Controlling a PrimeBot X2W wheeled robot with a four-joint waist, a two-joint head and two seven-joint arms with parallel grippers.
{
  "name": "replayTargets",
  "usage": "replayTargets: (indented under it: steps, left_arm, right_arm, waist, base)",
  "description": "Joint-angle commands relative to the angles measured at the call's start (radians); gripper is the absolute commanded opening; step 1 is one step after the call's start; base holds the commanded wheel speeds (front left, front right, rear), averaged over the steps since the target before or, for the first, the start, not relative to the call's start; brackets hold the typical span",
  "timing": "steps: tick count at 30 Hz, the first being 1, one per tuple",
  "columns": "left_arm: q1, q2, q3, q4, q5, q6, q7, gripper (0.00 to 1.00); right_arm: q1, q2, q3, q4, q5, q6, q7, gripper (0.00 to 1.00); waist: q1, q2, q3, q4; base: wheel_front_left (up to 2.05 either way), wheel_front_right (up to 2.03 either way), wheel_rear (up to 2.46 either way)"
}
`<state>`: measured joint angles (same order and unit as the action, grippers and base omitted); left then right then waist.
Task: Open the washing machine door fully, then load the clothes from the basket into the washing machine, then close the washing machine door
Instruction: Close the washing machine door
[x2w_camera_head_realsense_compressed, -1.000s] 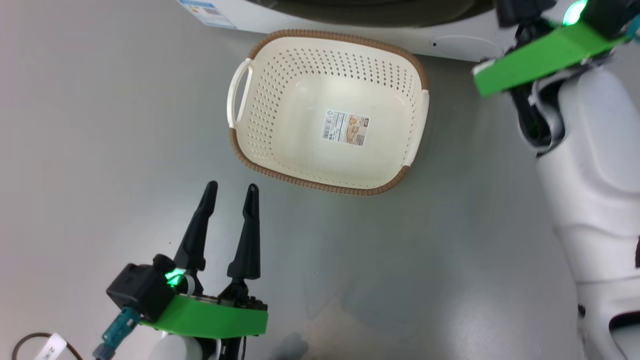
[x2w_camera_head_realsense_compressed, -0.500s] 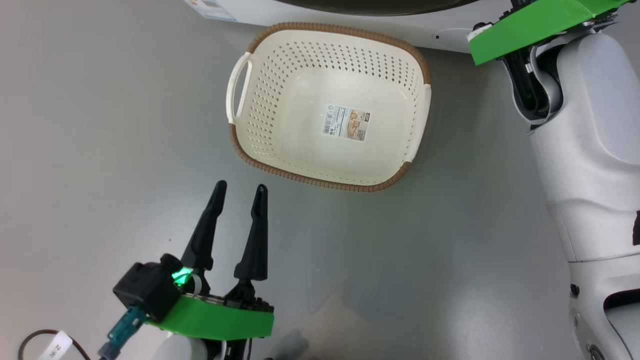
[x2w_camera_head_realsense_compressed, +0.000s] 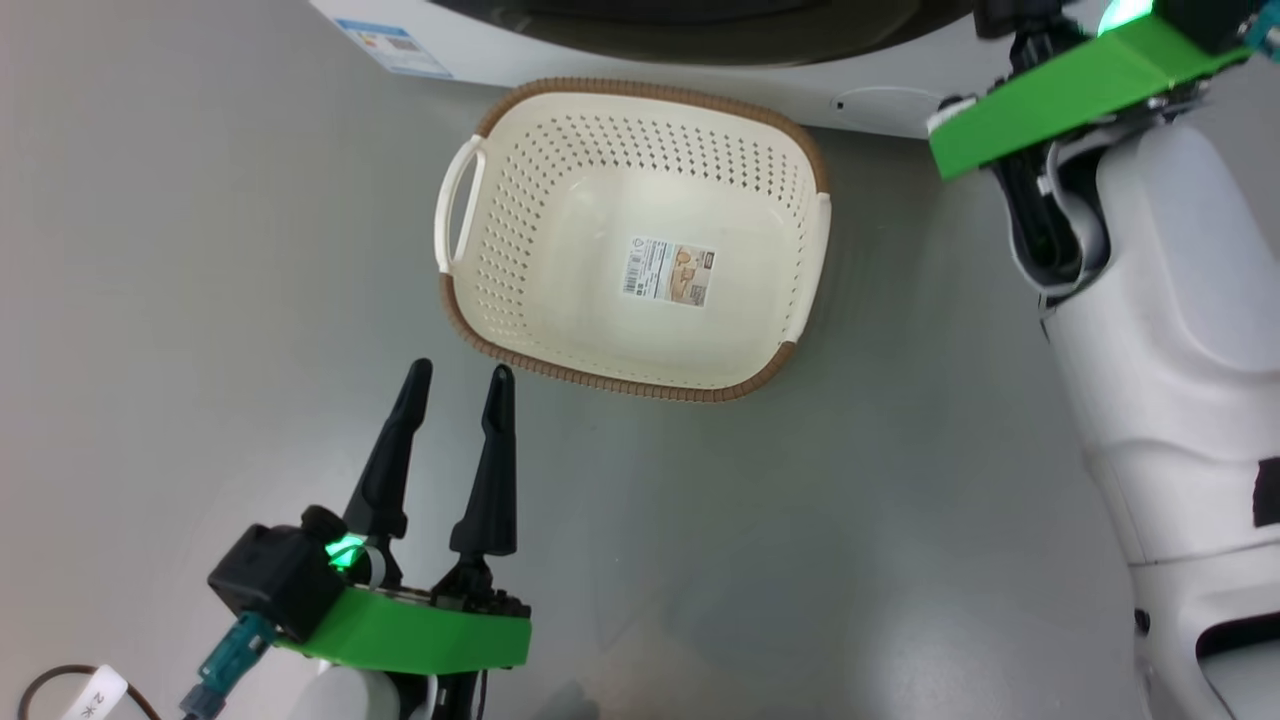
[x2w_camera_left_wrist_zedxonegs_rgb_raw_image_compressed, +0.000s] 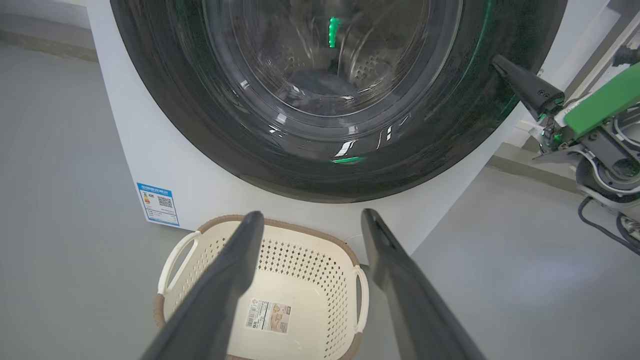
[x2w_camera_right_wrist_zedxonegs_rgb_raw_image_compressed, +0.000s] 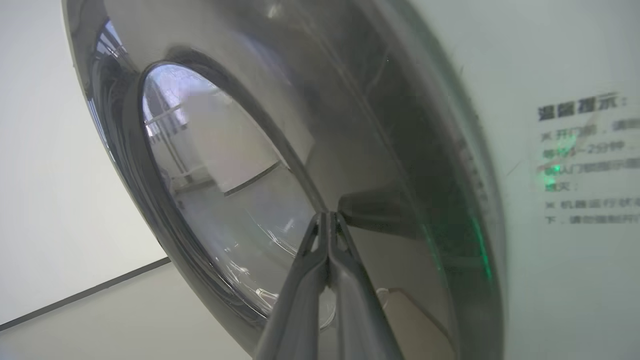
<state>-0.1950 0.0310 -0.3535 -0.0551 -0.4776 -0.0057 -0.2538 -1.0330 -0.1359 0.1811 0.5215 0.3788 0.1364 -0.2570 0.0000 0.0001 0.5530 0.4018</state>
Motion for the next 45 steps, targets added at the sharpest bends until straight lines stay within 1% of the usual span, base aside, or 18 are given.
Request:
replayTargets:
  steps: [1,12,22,23,24,25,29,39,45]
  left_arm:
    - [0.004,0.019,0.043,-0.013,0.014,-0.009,-0.008,1.0]
    - [0.021,0.019,0.087,-0.008,0.051,-0.014,-0.008,1.0]
    - [0.052,0.019,0.152,0.004,0.1,-0.032,-0.008,1.0]
    - [0.058,0.019,0.161,0.006,0.105,-0.034,-0.008,1.0]
    - [0.063,0.019,0.169,0.007,0.11,-0.035,-0.008,1.0]
    - [0.069,0.019,0.178,0.01,0.115,-0.037,-0.008,1.0]
    - [0.087,0.019,0.201,0.016,0.129,-0.042,-0.008,1.0]
    - [0.149,0.019,0.287,0.02,0.133,-0.029,-0.008,1.0]
    - [0.206,0.019,0.346,0.017,0.158,-0.032,-0.008,1.0]
  right_arm:
    - [0.037,0.031,0.023,-0.037,0.018,-0.006,-0.005,0.0]
    - [0.205,0.033,0.083,-0.094,0.072,-0.006,-0.005,0.0]
    - [0.374,0.035,0.087,-0.126,0.106,-0.006,-0.005,0.0]
    - [0.389,0.036,0.086,-0.128,0.106,-0.006,-0.005,0.14]
    - [0.404,0.038,0.085,-0.132,0.107,-0.006,-0.005,0.45]
    - [0.417,0.039,0.085,-0.135,0.104,-0.006,-0.005,1.0]
    - [0.458,0.047,0.077,-0.133,0.111,-0.006,-0.005,1.0]
    - [0.6,0.069,0.024,-0.149,0.113,-0.006,-0.005,1.0]
    - [0.678,0.077,0.002,-0.175,0.082,-0.006,-0.005,1.0]
  waist:
    - [0.0,-0.0001,-0.017,-0.015]
    - [0.0,-0.0001,-0.09,-0.069]
    - [0.0,-0.0001,-0.189,-0.139]
    - [0.0,-0.0001,-0.199,-0.146]
    - [0.0,-0.0001,-0.209,-0.154]
    - [0.0,-0.0001,-0.219,-0.162]
    - [0.0,-0.0001,-0.247,-0.186]
    - [0.0,-0.0001,-0.337,-0.254]
    - [0.0,-0.0001,-0.397,-0.305]
  base:
    - [0.0,0.0,0.0]
    - [0.0,0.0,0.0]
    - [0.0,0.0,0.0]
    - [0.0,0.0,0.0]
    - [0.0,0.0,0.0]
    - [0.0,0.0,0.0]
    - [0.0,0.0,0.0]
    - [0.0,0.0,0.0]
    - [0.0,0.0,0.0]
